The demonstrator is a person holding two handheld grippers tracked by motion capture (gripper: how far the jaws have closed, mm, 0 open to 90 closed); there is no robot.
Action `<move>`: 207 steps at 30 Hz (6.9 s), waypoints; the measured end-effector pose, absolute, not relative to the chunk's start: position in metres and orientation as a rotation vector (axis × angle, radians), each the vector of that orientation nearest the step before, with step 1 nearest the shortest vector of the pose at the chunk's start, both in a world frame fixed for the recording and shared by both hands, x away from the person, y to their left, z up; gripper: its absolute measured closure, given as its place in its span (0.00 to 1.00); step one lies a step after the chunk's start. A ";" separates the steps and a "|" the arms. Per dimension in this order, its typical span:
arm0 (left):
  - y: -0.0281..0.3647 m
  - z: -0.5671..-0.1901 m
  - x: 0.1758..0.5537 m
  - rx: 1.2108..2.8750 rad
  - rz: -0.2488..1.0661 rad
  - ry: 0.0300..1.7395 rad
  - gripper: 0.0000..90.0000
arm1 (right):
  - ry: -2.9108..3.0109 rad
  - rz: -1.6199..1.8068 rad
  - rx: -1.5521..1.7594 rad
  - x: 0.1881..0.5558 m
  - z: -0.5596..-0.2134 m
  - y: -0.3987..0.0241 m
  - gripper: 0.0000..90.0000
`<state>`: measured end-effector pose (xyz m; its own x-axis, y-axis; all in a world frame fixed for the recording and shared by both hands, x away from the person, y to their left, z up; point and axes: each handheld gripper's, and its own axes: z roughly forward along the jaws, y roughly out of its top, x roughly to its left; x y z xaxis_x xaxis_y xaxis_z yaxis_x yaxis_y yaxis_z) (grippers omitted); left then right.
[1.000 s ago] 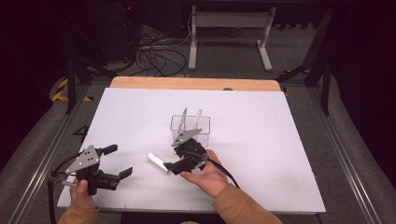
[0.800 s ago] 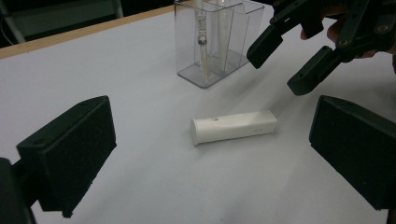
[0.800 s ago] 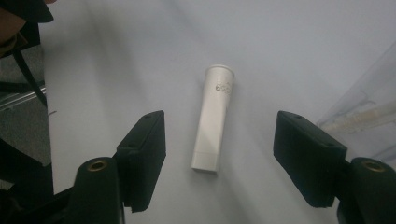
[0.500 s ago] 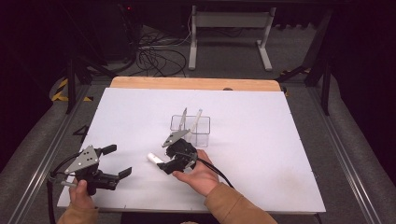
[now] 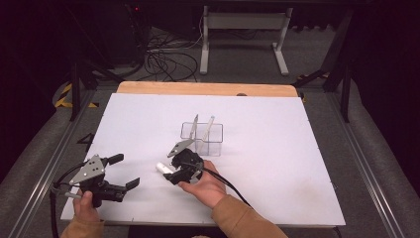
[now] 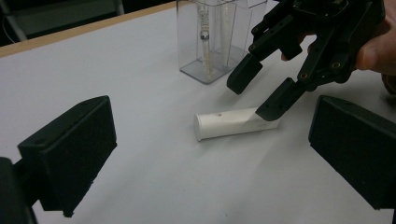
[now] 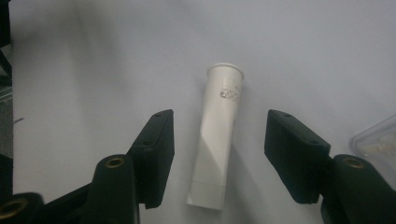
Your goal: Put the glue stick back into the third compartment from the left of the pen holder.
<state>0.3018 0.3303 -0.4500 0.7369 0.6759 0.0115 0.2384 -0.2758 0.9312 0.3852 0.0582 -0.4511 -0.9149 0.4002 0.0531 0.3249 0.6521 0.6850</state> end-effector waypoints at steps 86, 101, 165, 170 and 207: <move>0.327 -0.451 0.301 1.855 0.522 0.712 0.02 | 2.753 1.119 0.628 0.382 -0.443 0.067 0.75; 0.326 -0.451 0.301 1.857 0.527 0.712 0.02 | 2.657 1.269 0.631 0.376 -0.414 0.039 0.75; 0.325 -0.452 0.300 1.856 0.518 0.718 0.02 | 2.271 1.351 0.875 0.413 -0.343 -0.069 0.75; 0.325 -0.452 0.300 1.855 0.523 0.719 0.02 | 2.251 1.326 0.914 0.418 -0.345 -0.073 0.75; 0.325 -0.452 0.301 1.856 0.522 0.719 0.02 | 2.301 1.299 0.990 0.426 -0.366 -0.075 0.75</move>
<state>0.3008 0.3247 -0.4519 0.7261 0.6870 0.0270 0.2387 -0.2887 0.9272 0.4265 -0.0754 -0.3657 -0.7094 0.7024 0.0587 0.4132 0.3469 0.8420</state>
